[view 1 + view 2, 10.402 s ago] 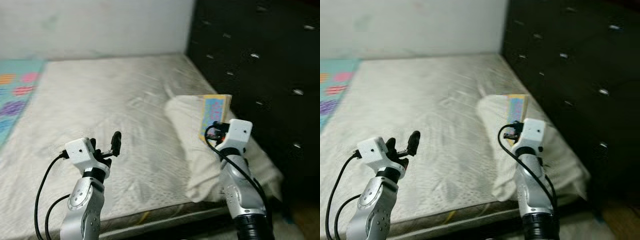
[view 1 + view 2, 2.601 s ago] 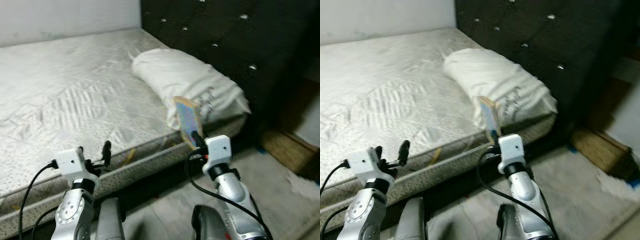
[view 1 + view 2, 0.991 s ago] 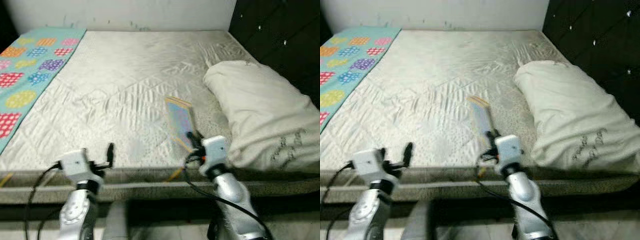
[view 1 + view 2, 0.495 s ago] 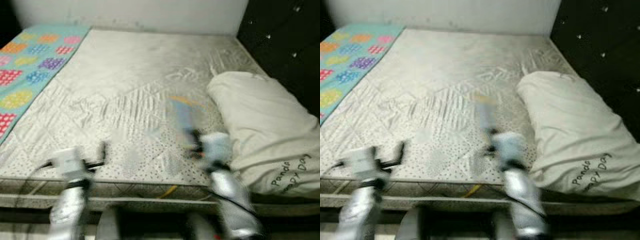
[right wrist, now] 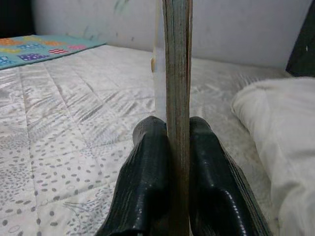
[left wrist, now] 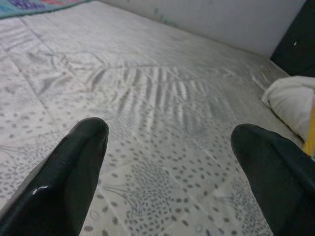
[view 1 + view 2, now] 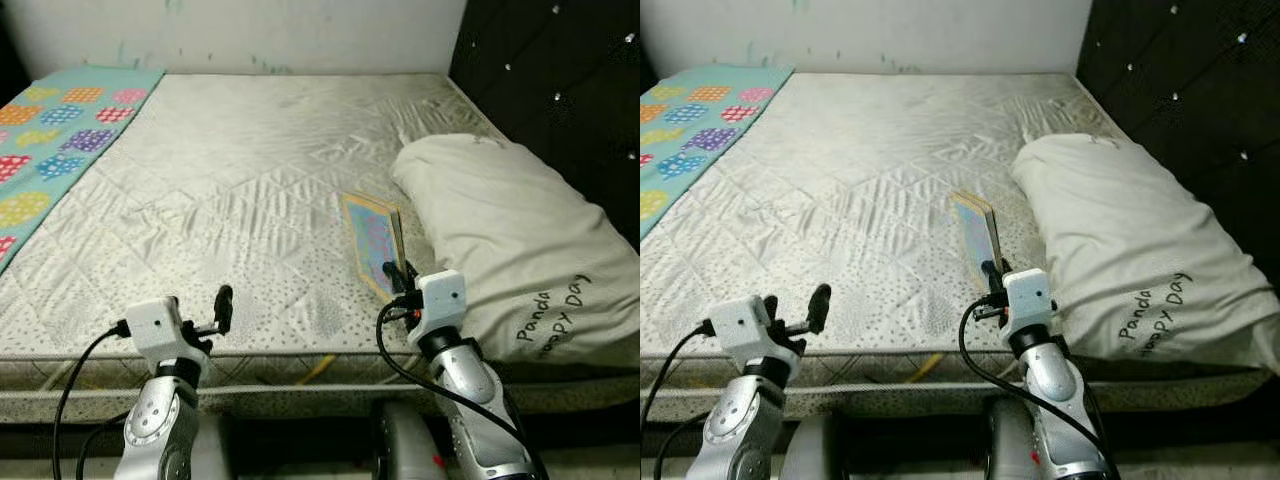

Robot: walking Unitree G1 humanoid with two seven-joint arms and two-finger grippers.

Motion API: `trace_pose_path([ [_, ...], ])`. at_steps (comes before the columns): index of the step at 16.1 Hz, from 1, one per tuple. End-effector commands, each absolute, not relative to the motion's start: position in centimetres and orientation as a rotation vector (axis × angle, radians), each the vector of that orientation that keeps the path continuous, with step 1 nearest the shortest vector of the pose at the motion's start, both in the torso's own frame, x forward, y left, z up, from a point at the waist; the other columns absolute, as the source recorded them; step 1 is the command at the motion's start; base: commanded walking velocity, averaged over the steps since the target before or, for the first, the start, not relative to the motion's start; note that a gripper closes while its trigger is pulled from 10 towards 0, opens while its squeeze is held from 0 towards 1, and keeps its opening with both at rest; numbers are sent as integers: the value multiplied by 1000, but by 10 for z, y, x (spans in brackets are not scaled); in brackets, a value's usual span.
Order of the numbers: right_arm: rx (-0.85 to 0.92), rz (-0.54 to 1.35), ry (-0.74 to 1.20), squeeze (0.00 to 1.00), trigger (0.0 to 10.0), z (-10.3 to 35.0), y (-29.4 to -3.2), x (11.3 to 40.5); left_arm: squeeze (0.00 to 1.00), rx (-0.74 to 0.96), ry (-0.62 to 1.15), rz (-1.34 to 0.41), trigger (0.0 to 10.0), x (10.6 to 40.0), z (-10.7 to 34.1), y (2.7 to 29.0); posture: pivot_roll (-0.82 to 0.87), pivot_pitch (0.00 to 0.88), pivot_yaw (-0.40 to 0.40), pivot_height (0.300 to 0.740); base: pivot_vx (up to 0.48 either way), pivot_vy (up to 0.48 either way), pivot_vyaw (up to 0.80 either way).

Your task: Clean up the room

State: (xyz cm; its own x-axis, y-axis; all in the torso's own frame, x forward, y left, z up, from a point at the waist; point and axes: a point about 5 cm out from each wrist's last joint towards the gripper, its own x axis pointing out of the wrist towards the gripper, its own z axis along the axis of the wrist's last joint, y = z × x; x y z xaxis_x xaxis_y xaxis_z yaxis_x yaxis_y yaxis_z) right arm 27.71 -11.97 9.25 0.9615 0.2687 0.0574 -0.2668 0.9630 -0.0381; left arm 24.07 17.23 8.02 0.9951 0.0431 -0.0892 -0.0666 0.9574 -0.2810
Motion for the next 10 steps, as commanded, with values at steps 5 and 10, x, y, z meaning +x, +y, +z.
trace_pose_path([
  [5,243,156,214,0,10000,67,-101,293,0,-305,120,45,10000,241,82,169,-20,0,-17,558,0,0,0],
  [10,656,-40,356,0,10000,65,-73,312,0,-299,148,30,10000,240,85,168,30,0,-4,558,0,0,0],
])
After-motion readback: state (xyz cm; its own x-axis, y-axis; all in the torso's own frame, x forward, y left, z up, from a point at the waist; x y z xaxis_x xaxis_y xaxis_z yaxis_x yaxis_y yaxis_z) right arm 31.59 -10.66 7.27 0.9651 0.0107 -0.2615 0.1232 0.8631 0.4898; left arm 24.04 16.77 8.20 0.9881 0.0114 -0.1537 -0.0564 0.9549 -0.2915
